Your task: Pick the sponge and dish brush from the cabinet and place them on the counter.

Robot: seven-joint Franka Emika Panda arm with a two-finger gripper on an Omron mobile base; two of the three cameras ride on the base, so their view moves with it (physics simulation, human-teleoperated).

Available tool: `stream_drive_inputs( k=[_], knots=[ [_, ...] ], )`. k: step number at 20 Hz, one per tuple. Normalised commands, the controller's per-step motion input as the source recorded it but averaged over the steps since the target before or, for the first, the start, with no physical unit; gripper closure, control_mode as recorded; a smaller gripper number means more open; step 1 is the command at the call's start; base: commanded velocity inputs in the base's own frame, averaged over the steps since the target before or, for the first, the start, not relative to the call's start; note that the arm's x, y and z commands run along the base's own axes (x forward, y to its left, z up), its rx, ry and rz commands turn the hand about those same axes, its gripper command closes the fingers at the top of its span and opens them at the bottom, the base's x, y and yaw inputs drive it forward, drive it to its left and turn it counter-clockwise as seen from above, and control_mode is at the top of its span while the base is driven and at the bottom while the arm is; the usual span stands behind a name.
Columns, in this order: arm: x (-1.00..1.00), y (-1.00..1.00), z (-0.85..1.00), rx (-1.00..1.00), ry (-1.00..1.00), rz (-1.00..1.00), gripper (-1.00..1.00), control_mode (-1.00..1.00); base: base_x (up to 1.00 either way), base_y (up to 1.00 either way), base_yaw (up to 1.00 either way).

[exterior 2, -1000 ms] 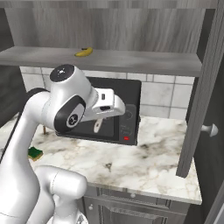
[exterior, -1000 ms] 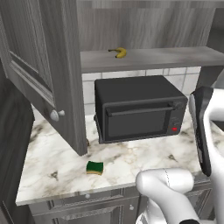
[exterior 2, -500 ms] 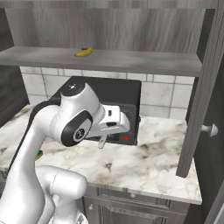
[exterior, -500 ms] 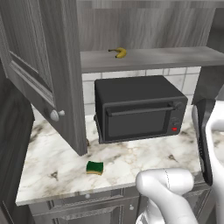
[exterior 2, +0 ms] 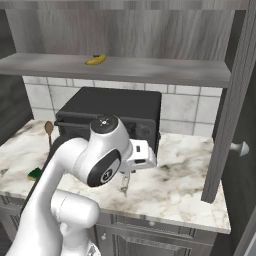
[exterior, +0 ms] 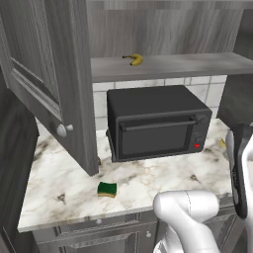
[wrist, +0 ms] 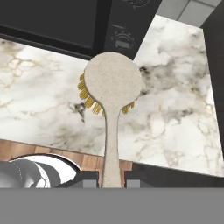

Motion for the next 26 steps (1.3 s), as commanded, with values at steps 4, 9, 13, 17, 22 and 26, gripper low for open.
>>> stream_drive_inputs(
  k=[4,9,13,17,22,26],
  knots=[
    [0.00,-0.08,-0.45,0.04,0.02,0.05,1.00,-1.00,0.00,0.00,0.00],
    [0.10,-0.01,-0.40,0.00,0.07,0.02,1.00,-1.00,0.00,0.00,0.00],
    [0.33,0.00,-0.18,0.01,0.09,0.00,1.00,-1.00,0.00,0.00,0.00],
    [0.31,-0.03,-0.13,0.03,0.05,0.01,1.00,-1.00,0.00,0.00,0.00],
    [0.15,-0.10,-0.26,0.04,0.00,0.01,1.00,-1.00,0.00,0.00,0.00],
    [0.16,-0.13,-0.39,0.03,0.00,0.00,1.00,-1.00,0.00,0.00,0.00]
  ],
)
